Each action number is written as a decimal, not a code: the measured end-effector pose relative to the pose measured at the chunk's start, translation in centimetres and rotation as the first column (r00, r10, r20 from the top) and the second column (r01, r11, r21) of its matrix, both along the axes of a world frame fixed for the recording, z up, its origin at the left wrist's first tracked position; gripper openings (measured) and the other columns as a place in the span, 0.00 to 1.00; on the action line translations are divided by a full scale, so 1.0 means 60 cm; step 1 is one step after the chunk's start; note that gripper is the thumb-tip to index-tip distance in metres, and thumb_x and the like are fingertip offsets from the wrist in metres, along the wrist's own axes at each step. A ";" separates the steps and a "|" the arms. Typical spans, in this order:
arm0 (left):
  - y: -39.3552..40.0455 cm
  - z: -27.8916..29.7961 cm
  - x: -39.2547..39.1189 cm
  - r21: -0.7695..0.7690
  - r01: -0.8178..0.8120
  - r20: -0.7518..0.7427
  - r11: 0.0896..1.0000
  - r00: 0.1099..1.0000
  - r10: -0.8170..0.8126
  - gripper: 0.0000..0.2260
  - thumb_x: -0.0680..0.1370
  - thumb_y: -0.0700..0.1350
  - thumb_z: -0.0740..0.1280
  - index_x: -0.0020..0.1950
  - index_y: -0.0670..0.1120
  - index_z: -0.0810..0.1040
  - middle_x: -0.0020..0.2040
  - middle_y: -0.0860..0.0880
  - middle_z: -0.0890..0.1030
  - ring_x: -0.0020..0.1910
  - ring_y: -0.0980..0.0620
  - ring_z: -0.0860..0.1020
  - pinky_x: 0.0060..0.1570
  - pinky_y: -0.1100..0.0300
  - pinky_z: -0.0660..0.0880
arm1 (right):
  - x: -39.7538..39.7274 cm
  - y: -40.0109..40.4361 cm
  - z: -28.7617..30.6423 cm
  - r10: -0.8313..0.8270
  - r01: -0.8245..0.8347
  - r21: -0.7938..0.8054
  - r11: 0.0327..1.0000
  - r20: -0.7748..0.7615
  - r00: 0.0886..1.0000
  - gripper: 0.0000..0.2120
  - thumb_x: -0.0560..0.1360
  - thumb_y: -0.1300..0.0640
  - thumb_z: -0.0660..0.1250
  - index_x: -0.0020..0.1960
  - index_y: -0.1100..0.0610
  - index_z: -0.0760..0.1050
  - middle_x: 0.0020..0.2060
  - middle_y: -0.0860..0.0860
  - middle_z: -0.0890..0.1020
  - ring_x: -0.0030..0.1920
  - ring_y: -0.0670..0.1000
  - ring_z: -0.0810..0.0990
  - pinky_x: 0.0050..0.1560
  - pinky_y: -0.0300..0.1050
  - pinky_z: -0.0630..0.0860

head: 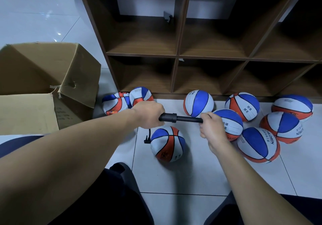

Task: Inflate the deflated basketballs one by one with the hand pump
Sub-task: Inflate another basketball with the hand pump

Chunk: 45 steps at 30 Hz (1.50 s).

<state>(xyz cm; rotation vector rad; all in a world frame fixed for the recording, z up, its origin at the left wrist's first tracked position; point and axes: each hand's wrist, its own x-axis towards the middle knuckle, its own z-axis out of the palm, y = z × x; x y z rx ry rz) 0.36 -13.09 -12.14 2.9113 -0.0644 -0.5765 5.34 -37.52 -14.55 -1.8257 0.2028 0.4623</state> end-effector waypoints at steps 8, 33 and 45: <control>0.004 0.004 -0.001 0.010 -0.043 0.016 0.999 0.999 0.043 0.08 0.82 0.53 0.69 0.45 0.55 0.77 0.39 0.52 0.80 0.38 0.51 0.79 0.37 0.55 0.76 | -0.006 0.005 0.007 -0.112 0.126 -0.096 0.987 0.139 0.984 0.12 0.78 0.57 0.62 0.37 0.53 0.63 0.33 0.52 0.65 0.36 0.54 0.62 0.37 0.53 0.60; -0.049 0.005 0.008 -0.018 0.047 0.053 0.999 0.998 -0.046 0.06 0.82 0.53 0.69 0.51 0.52 0.82 0.39 0.52 0.82 0.38 0.51 0.81 0.37 0.55 0.79 | -0.049 0.062 0.012 0.119 -0.093 -0.154 0.984 0.172 0.978 0.15 0.85 0.53 0.60 0.48 0.65 0.71 0.36 0.52 0.71 0.36 0.51 0.68 0.38 0.50 0.67; 0.006 0.001 0.005 0.032 -0.003 -0.005 0.999 1.000 0.003 0.07 0.83 0.53 0.70 0.47 0.55 0.75 0.39 0.53 0.78 0.37 0.54 0.75 0.36 0.57 0.70 | 0.005 -0.014 0.010 -0.151 0.181 -0.155 0.971 0.185 0.971 0.13 0.79 0.58 0.62 0.37 0.58 0.67 0.31 0.52 0.68 0.36 0.53 0.65 0.38 0.52 0.64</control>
